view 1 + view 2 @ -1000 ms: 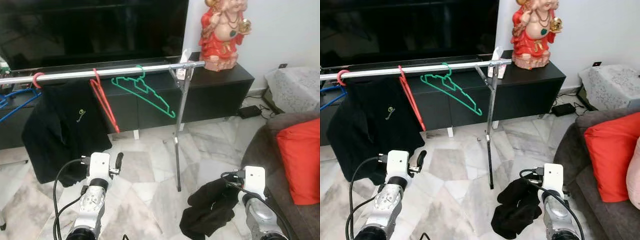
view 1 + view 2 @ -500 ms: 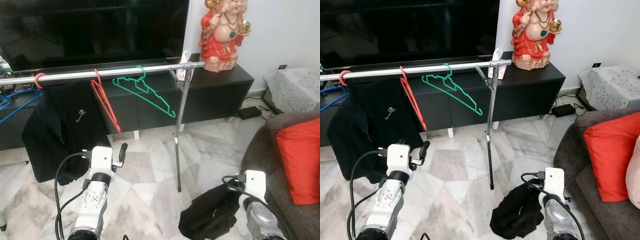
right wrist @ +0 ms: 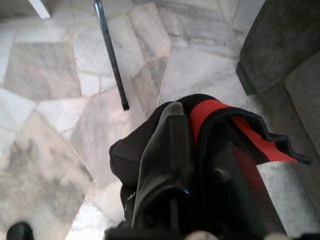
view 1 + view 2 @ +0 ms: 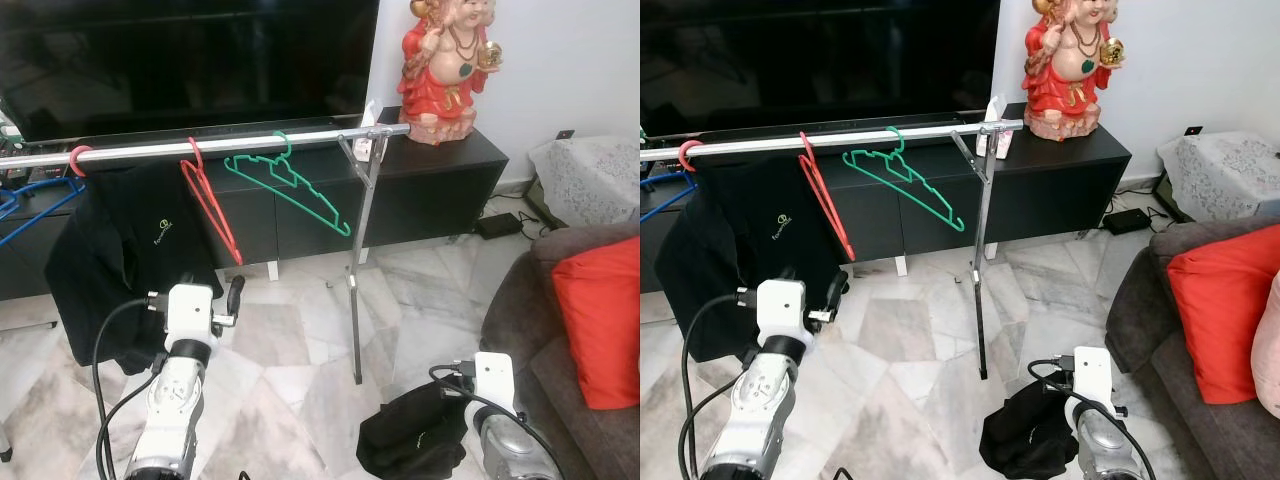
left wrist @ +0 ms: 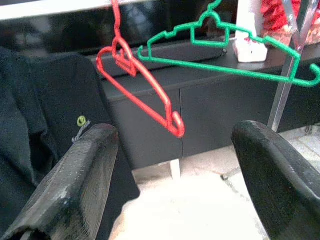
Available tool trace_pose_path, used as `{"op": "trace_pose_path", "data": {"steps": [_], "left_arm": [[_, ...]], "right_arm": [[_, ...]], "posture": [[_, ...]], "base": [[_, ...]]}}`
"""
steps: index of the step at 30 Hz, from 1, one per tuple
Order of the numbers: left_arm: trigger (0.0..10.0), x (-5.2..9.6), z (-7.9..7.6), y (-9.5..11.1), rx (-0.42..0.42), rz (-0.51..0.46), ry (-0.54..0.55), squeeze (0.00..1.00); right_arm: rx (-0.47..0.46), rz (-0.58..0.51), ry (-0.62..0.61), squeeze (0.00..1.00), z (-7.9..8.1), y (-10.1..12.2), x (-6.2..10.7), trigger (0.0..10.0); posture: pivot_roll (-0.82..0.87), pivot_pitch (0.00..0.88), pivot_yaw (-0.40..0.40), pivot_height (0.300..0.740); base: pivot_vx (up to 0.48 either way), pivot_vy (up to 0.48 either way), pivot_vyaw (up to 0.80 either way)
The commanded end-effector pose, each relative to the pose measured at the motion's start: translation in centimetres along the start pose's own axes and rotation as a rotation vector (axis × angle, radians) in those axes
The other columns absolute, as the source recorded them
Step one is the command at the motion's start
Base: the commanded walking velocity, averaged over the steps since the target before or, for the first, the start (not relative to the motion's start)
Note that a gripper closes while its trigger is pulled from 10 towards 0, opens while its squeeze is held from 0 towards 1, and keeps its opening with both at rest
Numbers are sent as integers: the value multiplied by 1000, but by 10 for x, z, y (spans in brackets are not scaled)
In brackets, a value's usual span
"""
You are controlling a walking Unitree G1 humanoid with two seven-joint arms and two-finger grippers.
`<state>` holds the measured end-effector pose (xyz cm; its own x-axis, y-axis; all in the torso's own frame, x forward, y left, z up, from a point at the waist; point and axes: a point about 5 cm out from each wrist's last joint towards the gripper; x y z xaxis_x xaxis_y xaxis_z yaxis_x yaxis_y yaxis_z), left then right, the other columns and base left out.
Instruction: Hang hanger
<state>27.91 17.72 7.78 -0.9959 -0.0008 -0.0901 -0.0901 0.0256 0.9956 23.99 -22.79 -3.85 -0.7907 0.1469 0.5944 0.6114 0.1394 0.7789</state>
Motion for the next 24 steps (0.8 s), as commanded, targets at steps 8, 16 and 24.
{"op": "trace_pose_path", "data": {"steps": [8,16,24], "left_arm": [[10000,7,0,5,7,12,1,0],[10000,4,-2,8,5,22,-14,0],[10000,3,1,12,0,16,-11,0]], "right_arm": [[44,69,38,0,4,-18,5,10000],[-2,62,4,0,-5,-29,11,10000],[-20,69,-20,0,-4,-32,12,10000]], "posture": [[-89,0,-58,740],[-108,0,-47,740],[-90,0,-47,740]], "base": [[289,0,52],[309,0,0],[317,0,0]]}}
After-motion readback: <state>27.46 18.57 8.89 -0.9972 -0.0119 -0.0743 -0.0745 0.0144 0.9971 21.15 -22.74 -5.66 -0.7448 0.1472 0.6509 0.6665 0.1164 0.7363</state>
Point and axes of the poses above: a point about 5 cm out from each wrist's last joint towards the gripper, its own x axis pointing back from the gripper into the wrist, its own y axis along the axis of the wrist's last joint, z = x × y, and after that the axes turned 9 degrees about x, right-handed
